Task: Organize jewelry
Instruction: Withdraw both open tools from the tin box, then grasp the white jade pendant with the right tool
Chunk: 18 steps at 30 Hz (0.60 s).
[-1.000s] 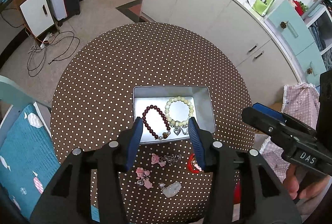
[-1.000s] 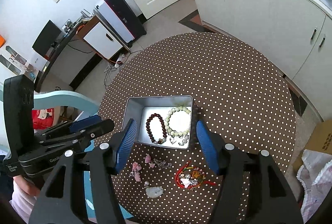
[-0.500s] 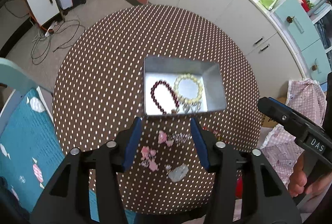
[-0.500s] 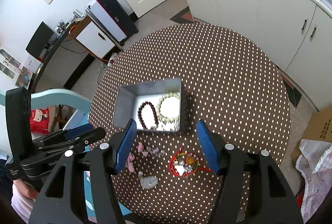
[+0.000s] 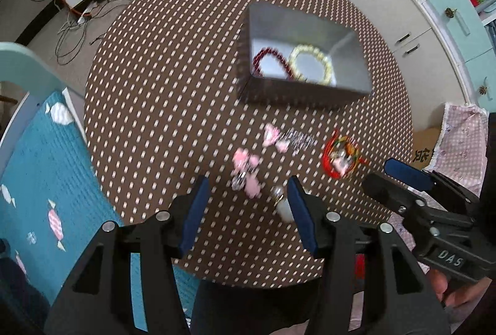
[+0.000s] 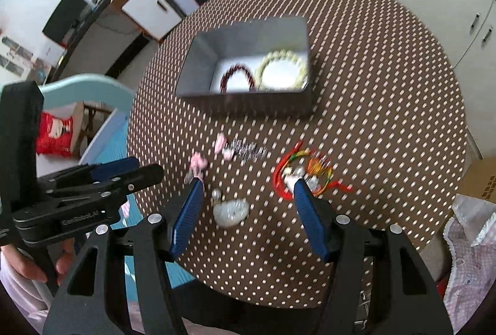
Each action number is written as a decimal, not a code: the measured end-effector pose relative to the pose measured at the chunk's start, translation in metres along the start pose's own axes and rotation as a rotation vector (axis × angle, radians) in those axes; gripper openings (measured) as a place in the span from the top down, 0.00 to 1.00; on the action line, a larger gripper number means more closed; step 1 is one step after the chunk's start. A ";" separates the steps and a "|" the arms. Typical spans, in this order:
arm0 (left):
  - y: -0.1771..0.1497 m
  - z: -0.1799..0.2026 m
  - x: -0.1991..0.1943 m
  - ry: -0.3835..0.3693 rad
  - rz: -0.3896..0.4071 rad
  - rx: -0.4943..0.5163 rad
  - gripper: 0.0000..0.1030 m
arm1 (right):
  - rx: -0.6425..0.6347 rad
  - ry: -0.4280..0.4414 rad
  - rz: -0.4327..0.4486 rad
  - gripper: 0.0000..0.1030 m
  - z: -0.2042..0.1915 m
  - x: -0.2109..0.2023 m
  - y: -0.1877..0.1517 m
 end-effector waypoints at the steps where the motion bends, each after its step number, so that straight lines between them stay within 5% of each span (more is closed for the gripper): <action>1: -0.006 -0.003 0.000 0.003 -0.004 -0.004 0.48 | -0.016 -0.003 -0.008 0.43 -0.004 0.004 -0.005; 18: -0.069 -0.041 -0.008 0.029 0.000 -0.115 0.48 | -0.230 -0.151 -0.078 0.45 -0.051 0.060 -0.046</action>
Point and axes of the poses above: each gripper's, at about its wrist camera, not at the fingertips, and x roughly the way its jaws point, z to its right, y to its top, the point moved 7 cm from there along x, roughly the way its jaws point, and after that the axes turned 8 degrees about -y, right-handed, at the moved point
